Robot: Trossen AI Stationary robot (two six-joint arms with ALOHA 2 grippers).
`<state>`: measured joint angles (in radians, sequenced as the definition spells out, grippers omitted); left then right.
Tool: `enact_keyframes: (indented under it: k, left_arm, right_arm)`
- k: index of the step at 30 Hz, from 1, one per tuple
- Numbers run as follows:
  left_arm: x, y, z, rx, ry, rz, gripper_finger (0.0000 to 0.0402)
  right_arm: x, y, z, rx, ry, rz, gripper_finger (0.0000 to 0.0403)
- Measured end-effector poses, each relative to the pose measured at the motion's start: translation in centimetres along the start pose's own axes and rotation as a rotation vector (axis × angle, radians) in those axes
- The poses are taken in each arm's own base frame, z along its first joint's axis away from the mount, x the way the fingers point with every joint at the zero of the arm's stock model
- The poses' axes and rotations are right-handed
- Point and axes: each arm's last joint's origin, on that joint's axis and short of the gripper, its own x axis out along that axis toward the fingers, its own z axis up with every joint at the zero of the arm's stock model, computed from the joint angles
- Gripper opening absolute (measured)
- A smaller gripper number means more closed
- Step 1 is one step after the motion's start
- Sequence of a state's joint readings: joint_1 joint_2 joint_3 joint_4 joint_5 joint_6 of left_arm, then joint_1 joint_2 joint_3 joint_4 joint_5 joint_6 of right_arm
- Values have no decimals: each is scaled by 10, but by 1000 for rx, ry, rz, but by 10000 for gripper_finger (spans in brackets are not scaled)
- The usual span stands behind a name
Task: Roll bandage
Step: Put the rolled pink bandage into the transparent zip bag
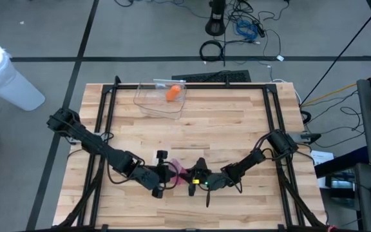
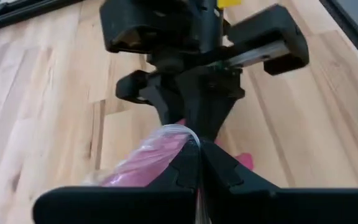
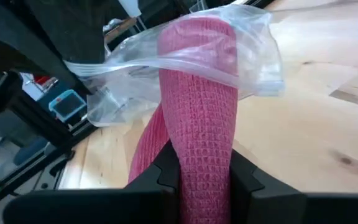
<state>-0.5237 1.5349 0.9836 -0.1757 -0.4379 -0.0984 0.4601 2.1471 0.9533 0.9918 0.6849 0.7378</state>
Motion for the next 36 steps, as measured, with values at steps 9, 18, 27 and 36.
enact_keyframes:
  k: [9, 18, 27, 36]
  left_arm:
    - [3, 8, 1, -33, -6, 50, 10]
    - [1, 4, 6, -58, -58, 71, 10]
    - [1, 9, 7, -140, -77, 162, 10]
    - [4, 7, 0, -103, 5, 45, 10]
  right_arm:
    - [21, 28, 5, -246, 98, -78, 51]
    - [17, 43, 10, -402, -62, -257, 50]
    - [-9, 51, 0, -660, -233, -586, 50]
    - [-12, 55, 1, -614, -246, -566, 50]
